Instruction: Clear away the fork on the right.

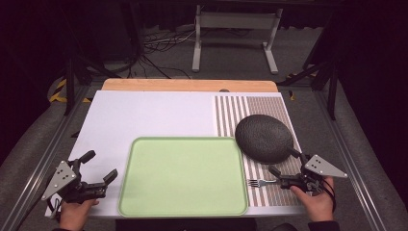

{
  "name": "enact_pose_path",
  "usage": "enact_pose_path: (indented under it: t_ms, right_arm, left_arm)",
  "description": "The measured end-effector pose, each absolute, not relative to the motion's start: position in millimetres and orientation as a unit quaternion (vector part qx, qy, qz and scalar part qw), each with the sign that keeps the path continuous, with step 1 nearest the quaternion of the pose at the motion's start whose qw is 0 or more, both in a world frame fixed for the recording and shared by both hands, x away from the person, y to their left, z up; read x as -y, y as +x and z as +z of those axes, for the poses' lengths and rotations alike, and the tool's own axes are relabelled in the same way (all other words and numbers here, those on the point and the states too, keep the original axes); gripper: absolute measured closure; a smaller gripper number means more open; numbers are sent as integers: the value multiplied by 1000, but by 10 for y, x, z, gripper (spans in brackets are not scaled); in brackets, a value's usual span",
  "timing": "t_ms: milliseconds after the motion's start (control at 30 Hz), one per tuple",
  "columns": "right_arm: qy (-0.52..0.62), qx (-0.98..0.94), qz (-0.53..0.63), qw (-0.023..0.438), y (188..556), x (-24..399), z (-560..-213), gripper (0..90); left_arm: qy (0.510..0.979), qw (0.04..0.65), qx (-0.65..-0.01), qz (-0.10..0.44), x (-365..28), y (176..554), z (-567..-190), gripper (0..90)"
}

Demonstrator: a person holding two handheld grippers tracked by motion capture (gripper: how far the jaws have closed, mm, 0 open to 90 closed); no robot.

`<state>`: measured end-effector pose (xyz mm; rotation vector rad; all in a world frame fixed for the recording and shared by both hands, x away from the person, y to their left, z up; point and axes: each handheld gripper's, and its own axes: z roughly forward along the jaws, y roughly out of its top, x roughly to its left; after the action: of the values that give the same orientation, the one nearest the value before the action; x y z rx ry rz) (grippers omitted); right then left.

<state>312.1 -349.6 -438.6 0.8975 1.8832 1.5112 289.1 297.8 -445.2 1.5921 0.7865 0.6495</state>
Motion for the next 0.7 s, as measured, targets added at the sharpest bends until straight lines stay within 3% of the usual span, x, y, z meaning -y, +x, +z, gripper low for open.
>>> enact_pose_path:
  t_ms: [700]
  right_arm:
    - [309, -754, 521, 255, 3340, 3331, -4177, 48]
  left_arm:
    - [682, 585, -337, 281, -2977, 2885, -4447, 3]
